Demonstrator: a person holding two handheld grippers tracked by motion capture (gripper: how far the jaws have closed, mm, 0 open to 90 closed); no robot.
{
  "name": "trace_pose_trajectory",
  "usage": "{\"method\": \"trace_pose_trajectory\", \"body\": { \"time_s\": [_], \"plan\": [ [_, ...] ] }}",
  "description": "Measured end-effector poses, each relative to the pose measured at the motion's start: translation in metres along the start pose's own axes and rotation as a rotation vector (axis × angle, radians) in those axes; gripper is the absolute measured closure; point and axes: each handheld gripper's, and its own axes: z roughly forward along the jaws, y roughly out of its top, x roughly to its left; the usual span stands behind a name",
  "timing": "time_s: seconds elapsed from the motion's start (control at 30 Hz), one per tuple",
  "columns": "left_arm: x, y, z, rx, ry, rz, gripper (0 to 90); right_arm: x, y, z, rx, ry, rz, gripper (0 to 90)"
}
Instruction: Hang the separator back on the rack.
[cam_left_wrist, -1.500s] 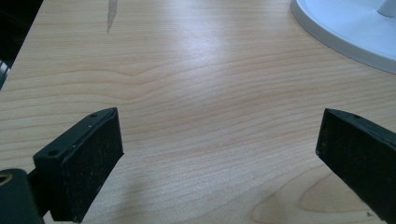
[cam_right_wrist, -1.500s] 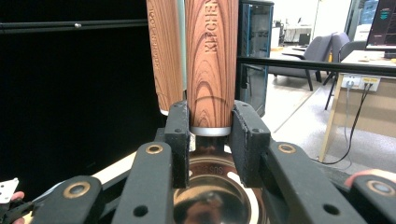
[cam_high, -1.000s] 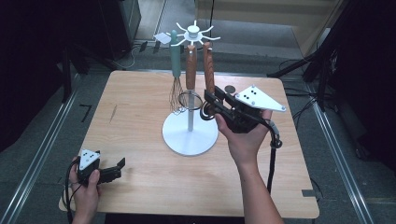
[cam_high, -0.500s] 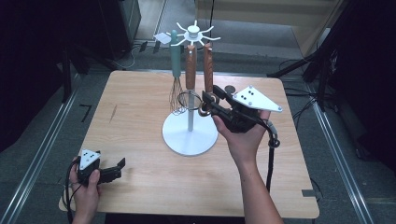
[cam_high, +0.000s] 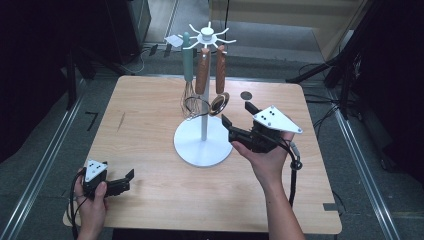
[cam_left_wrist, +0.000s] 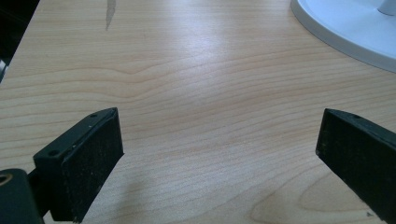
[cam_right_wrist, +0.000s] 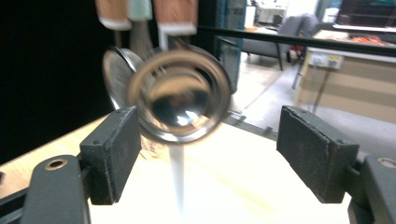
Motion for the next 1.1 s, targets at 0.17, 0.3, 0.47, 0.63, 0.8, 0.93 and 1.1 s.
{"method": "trace_pose_trajectory", "body": {
  "time_s": [0.17,0.3,0.47,0.63,0.8,0.93,1.1],
  "plan": [
    [0.0,0.0,0.0,-0.001,-0.001,-0.006,0.9,-0.004,-0.018,-0.006,0.026,-0.022,0.019,22.3],
    [0.0,0.0,0.0,0.002,-0.001,-0.002,0.9,-0.008,-0.035,-0.012,0.048,-0.033,0.035,20.7],
    [0.0,0.0,0.0,0.001,-0.001,-0.002,0.9,-0.016,-0.054,-0.017,0.07,-0.03,0.056,18.0],
    [0.0,0.0,0.0,0.003,0.0,0.001,0.9,-0.02,-0.072,-0.022,0.102,-0.031,0.058,15.0],
    [0.0,0.0,0.0,0.005,0.003,0.002,0.9,-0.024,-0.09,-0.027,0.128,-0.043,0.073,15.0],
    [0.0,0.0,0.0,0.004,0.003,0.003,0.9,-0.028,-0.105,-0.031,0.148,-0.056,0.075,15.0],
    [0.0,0.0,0.0,0.005,0.003,0.003,0.9,-0.035,-0.122,-0.036,0.181,-0.083,0.079,15.1]
  ]
}}
